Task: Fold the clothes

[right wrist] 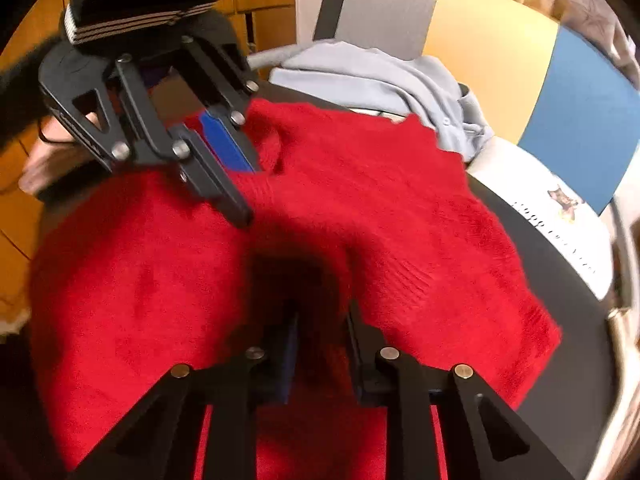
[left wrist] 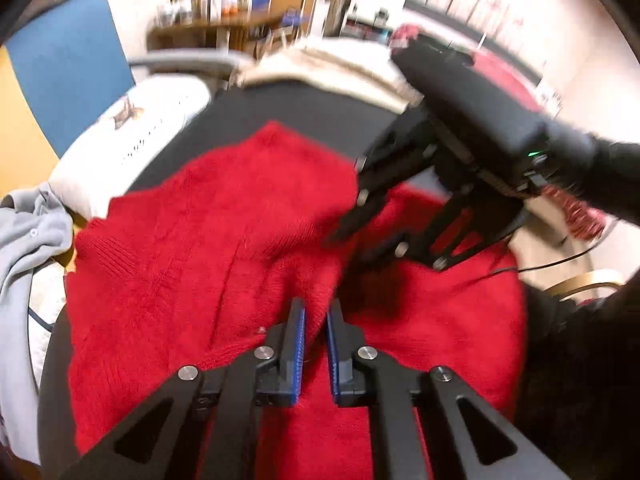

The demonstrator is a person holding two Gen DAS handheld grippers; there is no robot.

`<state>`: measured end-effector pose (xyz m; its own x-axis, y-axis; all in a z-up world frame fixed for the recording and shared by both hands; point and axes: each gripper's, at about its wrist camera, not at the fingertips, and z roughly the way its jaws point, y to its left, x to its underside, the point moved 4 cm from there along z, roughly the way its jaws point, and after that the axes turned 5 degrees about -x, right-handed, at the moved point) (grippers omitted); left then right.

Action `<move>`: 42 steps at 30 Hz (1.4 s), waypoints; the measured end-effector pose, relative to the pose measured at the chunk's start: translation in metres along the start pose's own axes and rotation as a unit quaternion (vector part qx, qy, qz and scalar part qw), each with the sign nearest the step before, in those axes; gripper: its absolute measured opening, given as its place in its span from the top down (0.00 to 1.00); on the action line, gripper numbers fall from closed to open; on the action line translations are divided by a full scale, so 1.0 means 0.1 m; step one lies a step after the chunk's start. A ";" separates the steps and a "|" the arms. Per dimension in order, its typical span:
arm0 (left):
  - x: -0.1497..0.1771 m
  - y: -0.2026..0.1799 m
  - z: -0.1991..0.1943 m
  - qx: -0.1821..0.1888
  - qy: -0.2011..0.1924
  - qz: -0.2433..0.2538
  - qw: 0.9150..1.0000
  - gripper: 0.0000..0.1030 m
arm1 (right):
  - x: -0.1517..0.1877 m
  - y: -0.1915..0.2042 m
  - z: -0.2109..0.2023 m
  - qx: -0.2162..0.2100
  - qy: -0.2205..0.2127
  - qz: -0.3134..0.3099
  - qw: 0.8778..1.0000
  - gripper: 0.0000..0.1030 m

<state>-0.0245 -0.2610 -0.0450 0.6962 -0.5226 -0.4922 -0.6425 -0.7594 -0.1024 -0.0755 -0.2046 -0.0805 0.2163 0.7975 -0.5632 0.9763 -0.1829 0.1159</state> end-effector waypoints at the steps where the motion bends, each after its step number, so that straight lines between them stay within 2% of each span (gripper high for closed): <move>1: 0.00 -0.06 -0.16 0.003 -0.017 0.000 1.000 0.94 | -0.01 0.07 -0.06 -0.015 -0.004 0.008 1.000 0.78; 5: -0.10 -0.23 -0.72 0.004 -0.079 0.007 0.997 0.95 | -0.06 0.30 -0.33 -0.070 -0.030 0.038 0.996 0.78; 9: -0.39 -0.10 -0.80 -0.043 -0.089 0.013 0.995 0.95 | -0.12 0.38 -0.69 -0.097 -0.072 0.071 0.990 0.78; 11: -0.50 -0.03 -0.73 -0.068 -0.084 0.018 0.994 0.91 | -0.11 0.33 -0.80 -0.085 -0.076 0.078 0.990 0.78; 12: -0.51 -0.02 -0.66 -0.068 -0.073 0.018 0.995 0.87 | -0.10 0.30 -0.85 -0.077 -0.076 0.080 0.991 0.76; 13: -0.52 -0.01 -0.60 -0.070 -0.063 0.017 0.995 0.78 | -0.08 0.26 -0.85 -0.069 -0.074 0.079 0.992 0.72; 15: -0.47 0.04 -0.56 -0.080 -0.063 -0.009 0.995 0.78 | -0.03 0.20 -0.77 -0.052 -0.070 0.068 0.994 0.39; 17: -0.36 0.11 -0.56 -0.076 -0.068 -0.052 0.993 0.75 | -0.04 0.25 -0.66 -0.026 -0.072 0.049 0.996 0.29; 19: -0.16 0.12 -0.60 -0.063 -0.097 -0.101 0.988 0.75 | -0.04 0.29 -0.55 0.000 -0.073 0.030 0.997 0.28; 20: -0.02 0.10 -0.62 -0.051 -0.119 -0.132 0.983 0.74 | -0.04 0.32 -0.49 0.013 -0.074 0.021 0.997 0.27; 22: 0.24 0.10 -0.61 -0.055 -0.145 -0.180 0.971 0.73 | -0.05 0.36 -0.38 0.040 -0.076 0.001 0.996 0.14; 23: 0.42 0.10 -0.60 -0.055 -0.158 -0.215 0.962 0.72 | -0.05 0.38 -0.33 0.053 -0.076 -0.008 0.996 0.08; 26: 0.98 0.09 -0.52 -0.051 -0.184 -0.313 0.930 0.71 | -0.07 0.44 -0.16 0.083 -0.071 -0.032 0.993 0.07; 28: 1.37 0.04 -0.48 -0.036 -0.204 -0.380 0.902 0.70 | -0.11 0.41 -0.04 0.076 -0.043 -0.033 0.996 0.07; 29: 1.53 -0.02 -0.46 -0.039 -0.209 -0.398 0.893 0.69 | -0.14 0.40 0.03 0.073 -0.029 -0.034 0.996 0.09; 31: 1.85 -0.13 -0.44 -0.044 -0.218 -0.433 0.874 0.68 | -0.18 0.37 0.15 0.065 -0.001 -0.035 0.997 0.36; 32: 2.01 -0.18 -0.43 -0.045 -0.222 -0.449 0.864 0.68 | -0.21 0.36 0.21 0.062 0.013 -0.035 0.997 0.69; 33: 2.13 -0.23 -0.43 -0.034 -0.225 -0.458 0.859 0.67 | -0.23 0.35 0.27 0.058 0.027 -0.036 0.997 0.93; 36: 2.31 -0.33 -0.38 -0.048 -0.211 -0.463 0.860 0.66 | -0.30 0.31 0.44 0.047 0.069 -0.037 0.996 0.93; 37: 2.33 -0.35 -0.38 -0.050 -0.207 -0.459 0.862 0.66 | -0.34 0.31 0.43 0.022 0.077 -0.025 0.996 0.93; 39: 2.35 -0.37 -0.38 -0.045 -0.209 -0.455 0.864 0.66 | -0.53 0.38 0.18 -0.078 0.059 0.025 0.995 0.93; 41: 2.33 -0.37 -0.40 -0.036 -0.218 -0.453 0.864 0.65 | -0.80 0.50 -0.20 -0.185 0.014 0.045 0.982 0.93; 42: 2.33 -0.34 -0.42 -0.035 -0.227 -0.457 0.859 0.65 | -0.92 0.48 -0.37 -0.225 -0.009 0.053 0.973 0.93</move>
<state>0.1726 -0.3732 -0.1196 0.6925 0.4983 -0.5216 0.1382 -0.8013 -0.5820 -0.0477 -0.2654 0.0068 0.3198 0.7765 -0.5430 0.8556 0.0096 0.5176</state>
